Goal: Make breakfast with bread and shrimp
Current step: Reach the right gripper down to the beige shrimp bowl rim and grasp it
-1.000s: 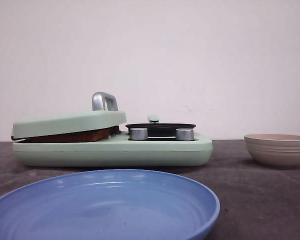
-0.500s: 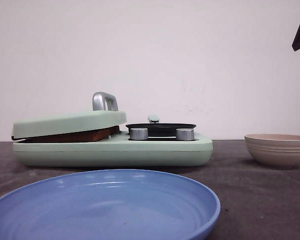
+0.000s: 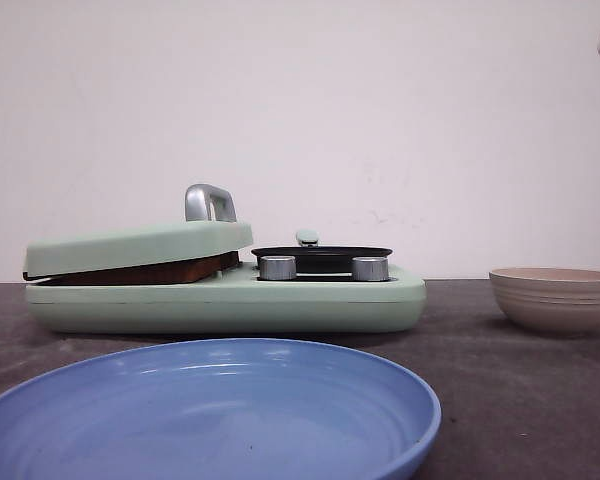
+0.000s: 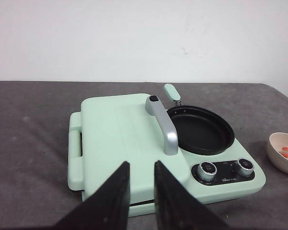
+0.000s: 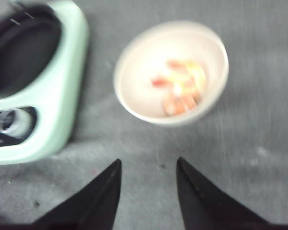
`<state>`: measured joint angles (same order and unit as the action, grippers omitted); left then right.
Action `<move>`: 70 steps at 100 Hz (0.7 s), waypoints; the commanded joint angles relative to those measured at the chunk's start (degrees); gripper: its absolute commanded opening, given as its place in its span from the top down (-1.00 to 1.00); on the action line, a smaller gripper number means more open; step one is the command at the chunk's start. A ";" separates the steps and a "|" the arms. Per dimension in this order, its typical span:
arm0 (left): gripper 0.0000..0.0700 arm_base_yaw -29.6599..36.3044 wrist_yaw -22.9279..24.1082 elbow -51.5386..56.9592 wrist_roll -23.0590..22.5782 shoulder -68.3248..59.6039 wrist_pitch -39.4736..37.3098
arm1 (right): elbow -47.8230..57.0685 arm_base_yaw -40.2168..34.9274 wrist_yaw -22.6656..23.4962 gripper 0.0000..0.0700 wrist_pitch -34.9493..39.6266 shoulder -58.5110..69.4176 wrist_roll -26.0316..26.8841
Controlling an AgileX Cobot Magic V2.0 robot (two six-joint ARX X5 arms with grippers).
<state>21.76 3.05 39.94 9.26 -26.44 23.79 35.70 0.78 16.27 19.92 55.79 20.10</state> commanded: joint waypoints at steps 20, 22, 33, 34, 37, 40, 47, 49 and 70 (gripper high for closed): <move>0.95 0.15 0.00 0.11 -1.31 -0.04 -0.61 | 7.15 5.05 4.52 0.20 -0.48 9.11 -1.14; 0.95 0.15 0.00 0.11 -1.31 -0.04 -0.61 | 7.72 5.18 4.94 0.20 -0.37 9.70 -1.25; 0.95 0.15 0.00 0.11 -1.49 -0.04 -0.61 | 11.50 5.79 5.40 0.20 1.49 13.44 -2.45; 0.95 0.15 0.00 0.11 -1.51 -0.04 -0.61 | 11.87 5.81 5.38 0.20 1.73 13.81 -2.64; 0.95 0.15 0.00 0.11 -1.51 -0.04 -0.61 | 13.07 5.88 5.31 0.20 2.51 14.99 -3.10; 0.95 0.15 0.00 0.09 -1.51 -0.04 -0.61 | 14.32 5.92 5.31 0.20 3.30 16.26 -3.63; 0.95 0.15 0.00 0.07 -1.51 -0.04 -0.61 | 17.40 6.16 5.27 0.21 5.35 19.21 -4.96; 0.95 0.15 0.00 0.07 -1.51 -0.04 -0.61 | 18.29 6.25 5.25 0.20 5.88 20.11 -5.33; 0.95 0.15 0.00 0.07 -1.51 -0.04 -0.61 | 27.67 6.56 3.65 0.21 12.46 28.28 -8.87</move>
<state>21.78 3.03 39.88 8.43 -26.44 23.81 60.84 7.07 20.53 31.46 81.91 13.72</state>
